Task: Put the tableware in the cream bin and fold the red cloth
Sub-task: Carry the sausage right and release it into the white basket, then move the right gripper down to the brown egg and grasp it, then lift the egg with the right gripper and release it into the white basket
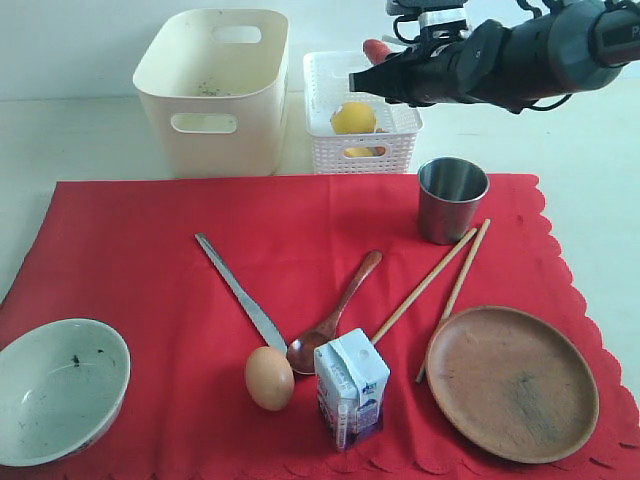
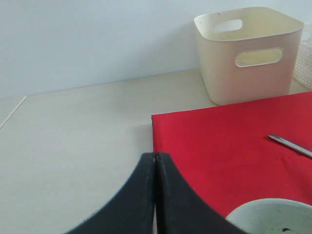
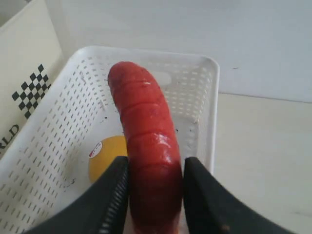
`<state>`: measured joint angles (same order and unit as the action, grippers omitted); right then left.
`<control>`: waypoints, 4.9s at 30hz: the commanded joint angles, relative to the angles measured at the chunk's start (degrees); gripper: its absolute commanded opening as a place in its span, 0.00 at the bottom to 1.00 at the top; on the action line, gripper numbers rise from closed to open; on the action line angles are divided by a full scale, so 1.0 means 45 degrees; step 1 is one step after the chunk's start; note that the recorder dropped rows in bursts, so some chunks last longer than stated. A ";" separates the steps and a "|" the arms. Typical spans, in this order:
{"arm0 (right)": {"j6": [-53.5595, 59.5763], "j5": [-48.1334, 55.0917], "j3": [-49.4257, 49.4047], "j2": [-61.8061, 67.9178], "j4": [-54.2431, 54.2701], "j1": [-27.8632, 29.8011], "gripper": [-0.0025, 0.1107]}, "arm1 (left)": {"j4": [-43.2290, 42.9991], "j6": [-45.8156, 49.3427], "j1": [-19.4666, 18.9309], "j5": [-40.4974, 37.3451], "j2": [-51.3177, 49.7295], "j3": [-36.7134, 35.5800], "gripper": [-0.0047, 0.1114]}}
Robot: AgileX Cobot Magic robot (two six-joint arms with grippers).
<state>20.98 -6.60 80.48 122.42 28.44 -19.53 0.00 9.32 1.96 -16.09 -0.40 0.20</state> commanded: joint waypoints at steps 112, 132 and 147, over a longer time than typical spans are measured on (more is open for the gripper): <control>-0.0693 1.0365 -0.1638 -0.1266 -0.4705 -0.7805 0.05 | 0.0000 -0.0072 -0.0022 0.0077 0.0089 -0.0044 0.04; -0.1047 0.7855 -0.1638 -0.4576 -0.4769 -0.5770 0.02 | 0.0000 -0.0072 -0.0022 0.0077 0.0089 -0.0044 0.04; -0.1023 0.2503 -0.1638 -0.4230 -0.4741 -0.0933 0.02 | 0.0000 -0.0072 -0.0022 0.0077 0.0089 -0.0044 0.04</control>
<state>16.35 10.93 72.71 101.88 7.57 -26.45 0.00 9.32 1.96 -16.09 -0.40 0.20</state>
